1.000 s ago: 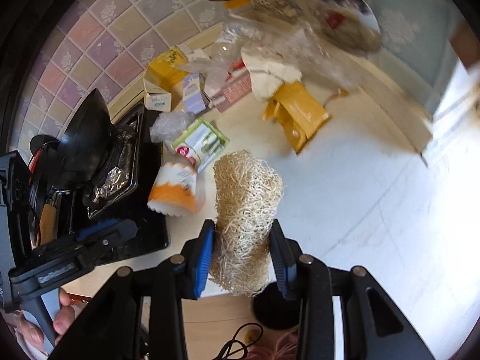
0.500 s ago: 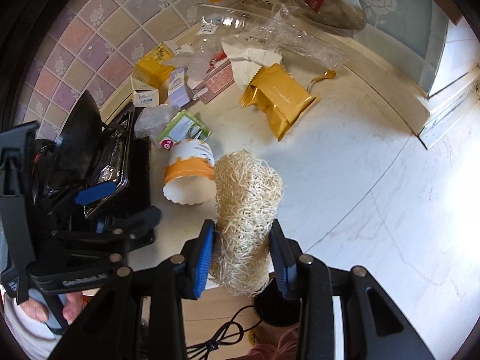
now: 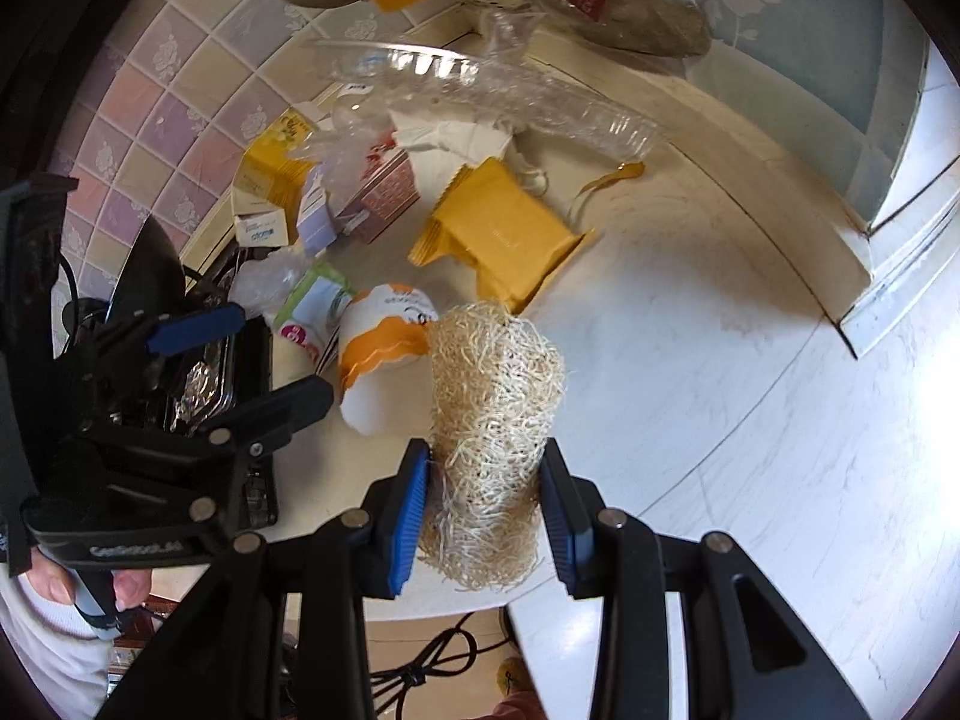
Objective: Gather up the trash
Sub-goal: 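Grasp the orange-and-white paper cup with the left gripper while the right holds the mesh bundle, then carry the mesh bundle and paper cup down over the trash bin with both grippers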
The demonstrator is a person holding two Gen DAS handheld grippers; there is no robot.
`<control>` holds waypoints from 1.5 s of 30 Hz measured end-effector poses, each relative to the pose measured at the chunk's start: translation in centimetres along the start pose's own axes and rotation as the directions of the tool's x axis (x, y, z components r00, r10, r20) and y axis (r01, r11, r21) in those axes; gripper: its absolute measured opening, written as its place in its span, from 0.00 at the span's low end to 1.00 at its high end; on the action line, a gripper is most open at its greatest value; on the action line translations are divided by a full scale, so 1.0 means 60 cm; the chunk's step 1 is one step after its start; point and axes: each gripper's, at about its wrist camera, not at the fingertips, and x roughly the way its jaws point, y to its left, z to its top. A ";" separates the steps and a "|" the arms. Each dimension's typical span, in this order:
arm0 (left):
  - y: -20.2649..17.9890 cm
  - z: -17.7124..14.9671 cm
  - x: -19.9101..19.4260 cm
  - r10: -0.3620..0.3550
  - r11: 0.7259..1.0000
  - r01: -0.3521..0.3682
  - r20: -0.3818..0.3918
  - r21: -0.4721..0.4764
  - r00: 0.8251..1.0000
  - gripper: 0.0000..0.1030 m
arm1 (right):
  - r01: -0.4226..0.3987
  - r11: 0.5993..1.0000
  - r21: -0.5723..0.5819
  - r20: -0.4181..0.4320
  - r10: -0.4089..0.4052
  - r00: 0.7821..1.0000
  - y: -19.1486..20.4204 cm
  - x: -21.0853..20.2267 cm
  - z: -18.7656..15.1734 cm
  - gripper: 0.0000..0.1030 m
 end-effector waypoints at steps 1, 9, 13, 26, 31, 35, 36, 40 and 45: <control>-0.005 0.007 0.000 -0.008 1.000 0.008 0.003 0.019 1.000 0.87 | -0.003 1.000 0.002 0.000 0.003 1.000 -0.004 0.000 0.002 0.35; -0.039 0.035 0.032 -0.022 0.990 0.028 -0.041 0.142 0.999 0.87 | -0.017 1.000 0.018 -0.009 0.017 1.000 -0.028 -0.002 0.003 0.35; -0.036 0.039 0.050 -0.054 0.989 0.062 -0.065 0.133 0.996 0.87 | -0.030 0.999 0.027 -0.010 0.031 0.999 -0.038 -0.004 -0.002 0.35; -0.025 0.036 0.066 -0.134 0.991 0.134 -0.042 0.004 0.990 0.48 | -0.018 1.000 0.026 -0.012 0.018 1.000 -0.043 -0.007 -0.001 0.35; -0.022 0.008 0.032 -0.089 0.994 0.087 -0.014 -0.070 0.996 0.46 | -0.006 1.000 0.015 -0.014 0.007 1.000 -0.032 -0.014 -0.007 0.35; -0.034 -0.039 -0.014 -0.042 0.995 0.043 0.005 -0.091 0.999 0.46 | -0.007 1.000 -0.002 -0.005 0.007 1.000 -0.006 -0.028 -0.019 0.35; -0.041 -0.058 -0.031 -0.031 0.995 0.032 0.010 -0.098 0.999 0.46 | -0.007 1.000 -0.007 -0.002 0.007 1.000 0.002 -0.032 -0.026 0.35; -0.056 -0.129 -0.085 -0.024 0.993 0.026 0.017 -0.118 1.000 0.46 | -0.001 1.000 -0.026 0.010 0.001 1.000 0.032 -0.056 -0.065 0.35; -0.074 -0.227 -0.126 -0.054 0.989 0.056 0.017 -0.135 0.998 0.46 | 0.038 0.998 -0.041 0.011 -0.038 0.999 0.073 -0.074 -0.152 0.35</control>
